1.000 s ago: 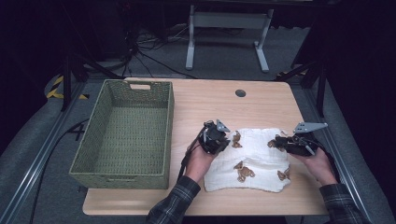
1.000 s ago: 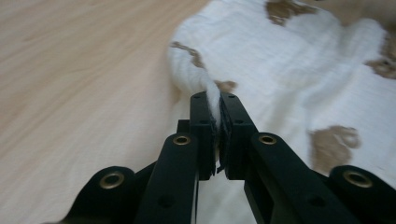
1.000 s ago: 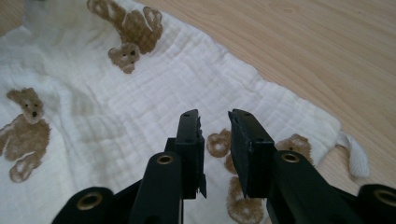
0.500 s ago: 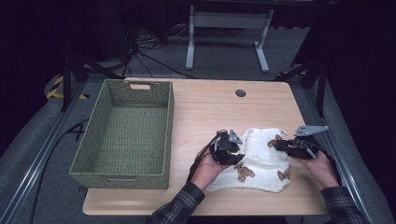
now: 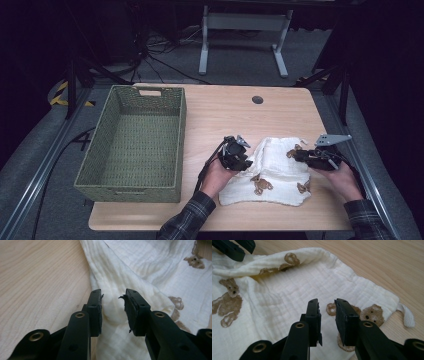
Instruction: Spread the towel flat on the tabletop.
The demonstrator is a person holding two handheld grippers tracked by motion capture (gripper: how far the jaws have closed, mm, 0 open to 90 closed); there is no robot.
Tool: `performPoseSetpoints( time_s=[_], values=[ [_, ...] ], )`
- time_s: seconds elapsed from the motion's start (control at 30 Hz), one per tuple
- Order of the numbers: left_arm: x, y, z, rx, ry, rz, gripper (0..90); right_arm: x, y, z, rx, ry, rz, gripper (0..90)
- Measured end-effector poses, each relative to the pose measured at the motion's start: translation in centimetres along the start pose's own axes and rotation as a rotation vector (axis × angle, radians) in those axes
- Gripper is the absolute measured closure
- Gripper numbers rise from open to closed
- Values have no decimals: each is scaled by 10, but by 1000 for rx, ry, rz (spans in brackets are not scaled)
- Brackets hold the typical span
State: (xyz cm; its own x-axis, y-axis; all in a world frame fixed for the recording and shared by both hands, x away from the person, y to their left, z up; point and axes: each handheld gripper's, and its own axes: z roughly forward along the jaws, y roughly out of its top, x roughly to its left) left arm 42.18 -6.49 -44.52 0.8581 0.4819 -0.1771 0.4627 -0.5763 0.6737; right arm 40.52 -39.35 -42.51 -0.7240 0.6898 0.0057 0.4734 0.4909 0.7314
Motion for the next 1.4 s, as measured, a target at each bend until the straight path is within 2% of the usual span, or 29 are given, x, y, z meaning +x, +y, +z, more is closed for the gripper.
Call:
performPoseSetpoints(
  time_s=[0.1, 0.13, 0.2, 0.27, 0.43, 0.57, 0.87, 0.9, 0.93, 1.1, 1.27, 1.3, 1.37, 1.4],
  values=[
    [0, -2, 5, 23, 3, -12, 714, 0, 0, 0, -1, -1, 0, 733],
    [1, -2, 5, 42, 4, -3, 721, 0, 0, -1, 0, 1, 3, 735],
    [1, -3, 6, 30, 11, -2, 782, 0, 0, -1, -1, -2, -1, 737],
    [0, -3, 4, 52, 16, 6, 847, 0, 0, -1, -4, 0, 3, 739],
    [0, 0, 1, 43, 28, 7, 890, -1, 0, -2, -3, -5, -1, 741],
    [4, 4, -7, 18, 72, 2, 893, -1, 0, -2, -8, -7, 3, 742],
    [32, 12, -20, -48, 182, -78, 893, 0, 0, -1, -2, 3, -1, 744],
    [37, 15, -23, -49, 187, -73, 894, 1, 0, 0, -5, 1, -1, 744],
    [40, 16, -22, -81, 200, -86, 894, 1, 0, 0, -4, 3, -1, 744],
    [57, 27, -27, -124, 243, -128, 893, 0, 0, 0, -3, 5, -1, 744],
    [75, 38, -29, -134, 297, -148, 894, -1, 0, 1, 2, 8, 4, 752],
    [79, 39, -28, -140, 299, -170, 893, -2, -1, 2, 3, 4, 4, 760],
    [85, 40, -26, -129, 316, -180, 893, -6, -2, 5, 17, -6, 12, 782],
    [88, 40, -24, -125, 310, -185, 894, -10, -2, 9, 27, -12, 20, 809]
  ],
)
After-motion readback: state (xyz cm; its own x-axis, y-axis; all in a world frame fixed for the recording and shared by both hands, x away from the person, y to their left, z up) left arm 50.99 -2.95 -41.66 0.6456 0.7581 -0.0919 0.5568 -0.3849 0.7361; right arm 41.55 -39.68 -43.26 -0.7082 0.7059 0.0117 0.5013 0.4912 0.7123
